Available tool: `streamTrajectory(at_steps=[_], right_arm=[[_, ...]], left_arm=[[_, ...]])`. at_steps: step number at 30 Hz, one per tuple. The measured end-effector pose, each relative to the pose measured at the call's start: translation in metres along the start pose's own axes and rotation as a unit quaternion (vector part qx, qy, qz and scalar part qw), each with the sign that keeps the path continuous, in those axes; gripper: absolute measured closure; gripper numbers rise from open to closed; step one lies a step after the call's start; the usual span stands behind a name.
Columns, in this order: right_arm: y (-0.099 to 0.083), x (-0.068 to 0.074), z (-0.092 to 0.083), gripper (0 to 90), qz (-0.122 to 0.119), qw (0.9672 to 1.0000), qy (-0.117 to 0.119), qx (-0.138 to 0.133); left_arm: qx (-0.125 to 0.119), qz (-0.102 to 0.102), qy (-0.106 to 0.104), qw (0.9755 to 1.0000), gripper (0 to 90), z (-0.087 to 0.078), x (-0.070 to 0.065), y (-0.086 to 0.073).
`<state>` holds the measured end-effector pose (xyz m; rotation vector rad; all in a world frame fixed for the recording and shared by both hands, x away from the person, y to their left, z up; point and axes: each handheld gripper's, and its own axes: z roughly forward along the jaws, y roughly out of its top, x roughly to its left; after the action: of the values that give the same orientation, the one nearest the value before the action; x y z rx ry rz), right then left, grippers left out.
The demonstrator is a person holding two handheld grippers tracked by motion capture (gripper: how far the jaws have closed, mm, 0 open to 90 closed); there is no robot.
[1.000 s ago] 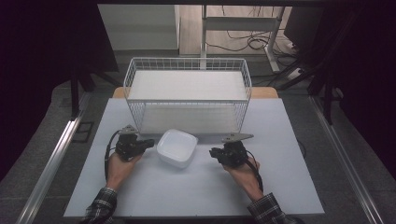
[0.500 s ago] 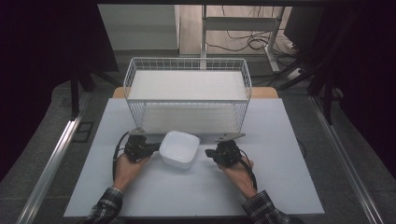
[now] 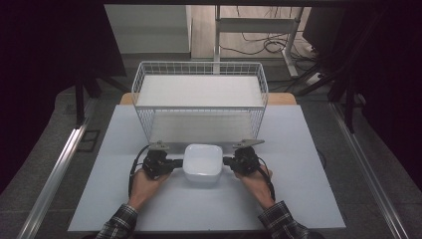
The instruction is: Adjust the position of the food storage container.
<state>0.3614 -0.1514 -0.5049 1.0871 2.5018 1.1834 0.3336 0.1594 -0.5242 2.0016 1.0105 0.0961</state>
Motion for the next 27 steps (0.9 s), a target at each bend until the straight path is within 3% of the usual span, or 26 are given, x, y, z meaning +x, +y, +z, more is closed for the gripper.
streamTrajectory(at_steps=[5,15,27], right_arm=[[-0.001,0.001,-0.002,89.3,-0.002,1.0,-0.002,0.004],[-0.009,0.016,-0.017,89.3,-0.014,0.9998,0.002,0.016],[-0.023,0.031,-0.031,89.3,-0.031,0.999,0.004,0.031]], left_arm=[[0.002,-0.001,0.0,1.0,90.0,-0.001,-0.006,-0.002],[0.017,0.016,0.007,0.9997,90.0,-0.008,-0.023,-0.01],[0.024,0.017,-0.002,0.9996,90.0,-0.017,-0.041,-0.022]])
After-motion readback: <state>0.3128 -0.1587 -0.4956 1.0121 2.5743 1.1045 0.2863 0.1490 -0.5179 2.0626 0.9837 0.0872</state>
